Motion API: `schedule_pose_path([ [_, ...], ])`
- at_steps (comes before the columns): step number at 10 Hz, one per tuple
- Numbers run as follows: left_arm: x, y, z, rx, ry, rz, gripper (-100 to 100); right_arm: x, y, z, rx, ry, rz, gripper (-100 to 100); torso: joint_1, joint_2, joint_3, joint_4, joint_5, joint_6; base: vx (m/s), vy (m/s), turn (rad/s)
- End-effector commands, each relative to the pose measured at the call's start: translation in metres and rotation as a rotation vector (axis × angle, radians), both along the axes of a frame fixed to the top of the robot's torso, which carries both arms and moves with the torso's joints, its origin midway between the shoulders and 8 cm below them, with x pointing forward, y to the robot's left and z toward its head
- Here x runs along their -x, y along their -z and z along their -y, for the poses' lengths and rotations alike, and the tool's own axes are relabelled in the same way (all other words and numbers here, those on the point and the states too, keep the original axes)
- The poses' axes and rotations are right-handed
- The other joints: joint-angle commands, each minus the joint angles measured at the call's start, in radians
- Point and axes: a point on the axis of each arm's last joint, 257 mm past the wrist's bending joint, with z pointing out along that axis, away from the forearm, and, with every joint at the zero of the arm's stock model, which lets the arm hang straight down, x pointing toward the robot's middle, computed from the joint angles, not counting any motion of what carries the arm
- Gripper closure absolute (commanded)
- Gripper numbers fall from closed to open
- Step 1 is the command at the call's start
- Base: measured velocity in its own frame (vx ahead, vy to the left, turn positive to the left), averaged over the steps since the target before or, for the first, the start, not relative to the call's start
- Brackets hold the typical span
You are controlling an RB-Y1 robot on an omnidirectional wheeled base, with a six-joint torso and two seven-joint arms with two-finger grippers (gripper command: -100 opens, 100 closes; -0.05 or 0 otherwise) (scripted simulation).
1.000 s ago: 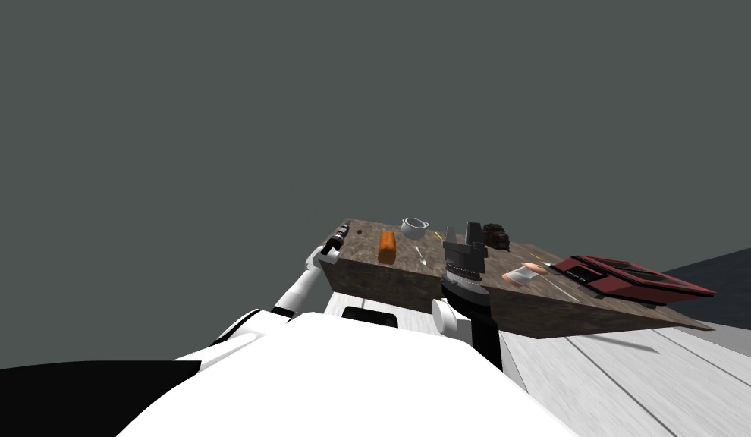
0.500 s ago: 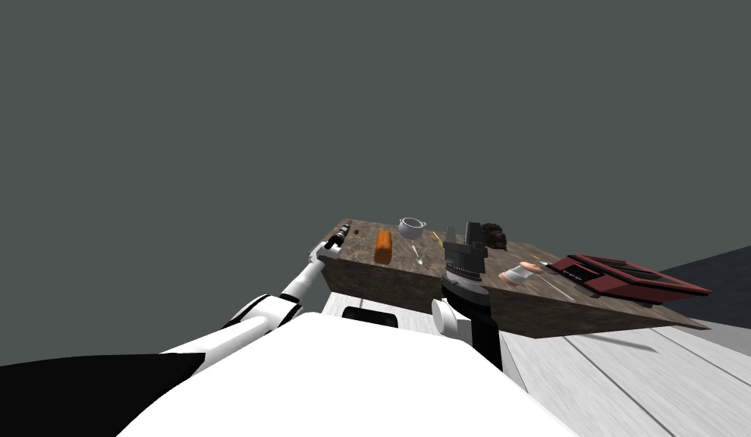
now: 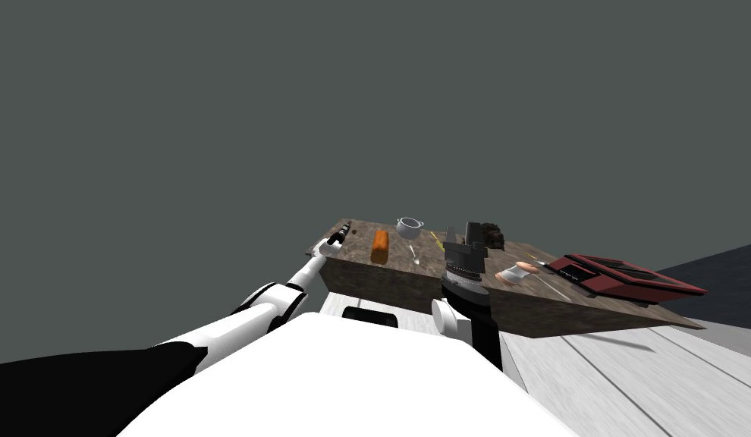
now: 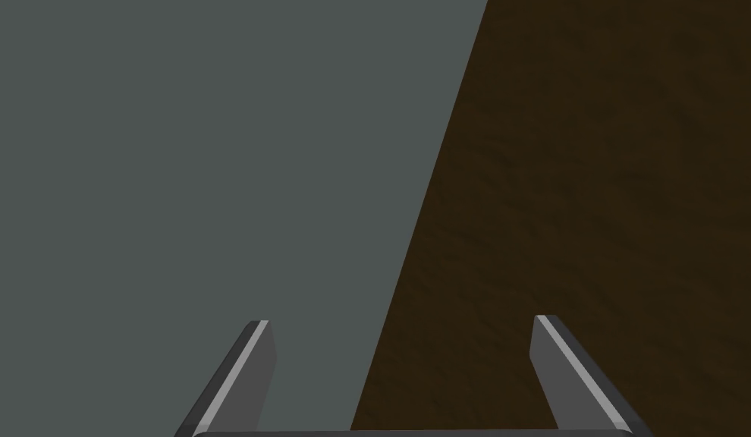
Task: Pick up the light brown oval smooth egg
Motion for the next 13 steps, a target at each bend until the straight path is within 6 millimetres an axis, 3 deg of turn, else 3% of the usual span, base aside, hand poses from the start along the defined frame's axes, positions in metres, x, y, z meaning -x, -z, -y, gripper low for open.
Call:
schedule_pose_path([
  [1, -0.003, 0.012, -0.005, -0.007, -0.014, -0.039, -100, 0.000, 0.000, 0.000, 0.000, 0.000, 0.000, 0, 0.000, 0.000, 0.000, 0.000, 0.000, 0.000, 0.003, -0.048, -0.002],
  [4, -0.021, 0.014, -0.015, -0.035, -0.040, -0.101, -100, 0.000, 0.000, 0.000, 0.000, 0.000, 0.000, 0, -0.001, 0.000, 0.000, 0.000, 0.000, 0.000, 0.007, -0.067, 0.000],
  [5, -0.018, 0.028, -0.021, -0.036, -0.051, -0.129, -100, 0.000, 0.000, 0.000, 0.000, 0.000, 0.000, 0, -0.002, -0.001, -0.001, 0.000, 0.000, 0.000, 0.021, -0.059, 0.001],
  [7, -0.027, 0.023, -0.025, -0.049, -0.062, -0.149, -100, 0.000, 0.000, 0.000, 0.000, 0.000, 0.000, 0, 0.001, 0.000, 0.000, 0.000, 0.000, 0.000, 0.006, -0.029, -0.001],
  [8, -0.024, 0.034, -0.029, -0.049, -0.071, -0.172, -100, 0.000, 0.000, 0.000, 0.000, 0.000, 0.000, 0, 0.001, 0.000, 0.000, 0.000, 0.000, 0.000, 0.010, -0.040, -0.002],
  [9, -0.031, 0.030, -0.034, -0.061, -0.084, -0.193, -100, 0.000, 0.000, 0.000, 0.000, 0.000, 0.000, 0, 0.001, 0.000, 0.000, 0.000, 0.000, 0.000, 0.013, -0.062, -0.003],
  [12, -0.031, 0.045, -0.047, -0.073, -0.113, -0.252, -100, 0.000, 0.000, 0.000, 0.000, 0.000, 0.000, 0, -0.001, 0.000, 0.000, 0.000, 0.000, 0.000, 0.012, -0.055, -0.002],
  [13, -0.037, 0.037, -0.051, -0.083, -0.124, -0.265, -100, 0.000, 0.000, 0.000, 0.000, 0.000, 0.000, 0, 0.000, 0.000, 0.000, 0.000, 0.000, 0.000, 0.026, -0.062, -0.005],
])
